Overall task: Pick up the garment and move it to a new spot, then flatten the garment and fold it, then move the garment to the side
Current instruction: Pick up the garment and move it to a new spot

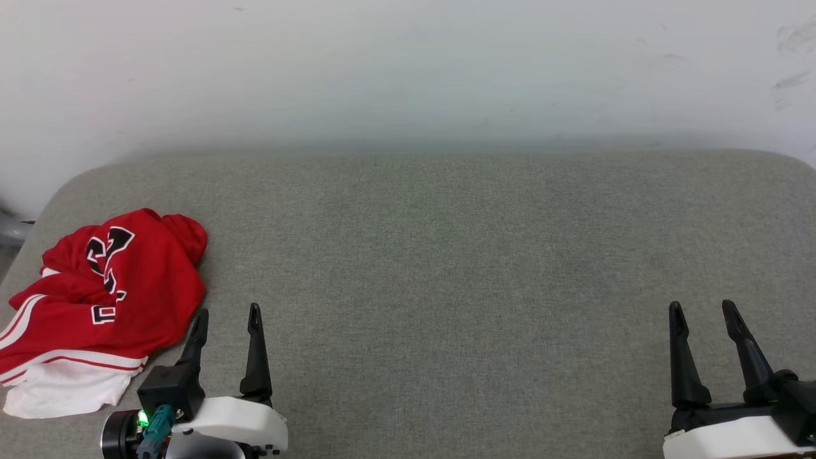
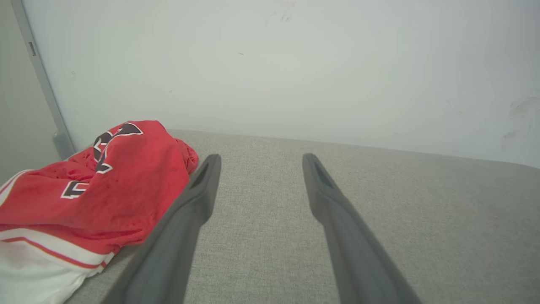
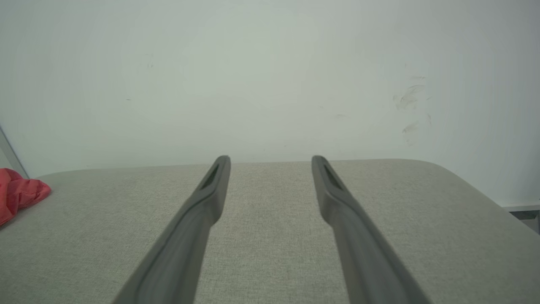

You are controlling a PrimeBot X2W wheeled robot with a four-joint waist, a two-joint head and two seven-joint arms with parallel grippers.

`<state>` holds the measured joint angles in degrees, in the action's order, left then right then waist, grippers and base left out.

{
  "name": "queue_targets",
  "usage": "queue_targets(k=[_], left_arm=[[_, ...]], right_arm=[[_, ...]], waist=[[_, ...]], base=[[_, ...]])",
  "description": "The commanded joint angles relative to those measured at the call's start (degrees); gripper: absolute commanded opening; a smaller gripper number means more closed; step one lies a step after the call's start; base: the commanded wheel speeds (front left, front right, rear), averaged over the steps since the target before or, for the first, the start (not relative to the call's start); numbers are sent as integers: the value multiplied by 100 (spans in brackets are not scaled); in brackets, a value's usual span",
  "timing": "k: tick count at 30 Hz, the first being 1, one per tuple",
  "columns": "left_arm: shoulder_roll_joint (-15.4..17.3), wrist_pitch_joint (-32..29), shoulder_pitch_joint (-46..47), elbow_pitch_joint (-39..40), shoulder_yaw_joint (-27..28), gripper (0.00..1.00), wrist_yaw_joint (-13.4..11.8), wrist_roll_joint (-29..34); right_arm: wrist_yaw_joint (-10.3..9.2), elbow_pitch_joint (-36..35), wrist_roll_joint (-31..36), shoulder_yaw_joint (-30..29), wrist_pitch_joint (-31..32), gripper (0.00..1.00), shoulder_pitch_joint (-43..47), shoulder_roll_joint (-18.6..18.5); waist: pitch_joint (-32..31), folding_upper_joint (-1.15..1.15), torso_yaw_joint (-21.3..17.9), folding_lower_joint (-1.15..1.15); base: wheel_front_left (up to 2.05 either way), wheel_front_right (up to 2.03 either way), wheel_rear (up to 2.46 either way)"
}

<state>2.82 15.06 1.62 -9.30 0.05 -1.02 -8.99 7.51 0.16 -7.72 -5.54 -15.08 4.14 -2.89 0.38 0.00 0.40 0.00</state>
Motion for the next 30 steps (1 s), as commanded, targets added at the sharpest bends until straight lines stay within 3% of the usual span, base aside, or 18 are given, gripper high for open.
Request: queue_targets(k=[1,16,30], left_arm=[[11,18,-1,-4,6,100,12,21],[11,18,46,-65,17,100,21,78],[11,17,101,-128,192,100,-4,21]], right_arm=[[-4,13,-35,8,-14,100,60,3],[-4,31,11,29,-14,100,74,3],[-4,17,71,120,-14,100,152,3]], waist=[[-1,0,0,0],[21,0,126,0],[49,0,997,0]], base=[[0,0,0],[0,0,0],[0,0,0]])
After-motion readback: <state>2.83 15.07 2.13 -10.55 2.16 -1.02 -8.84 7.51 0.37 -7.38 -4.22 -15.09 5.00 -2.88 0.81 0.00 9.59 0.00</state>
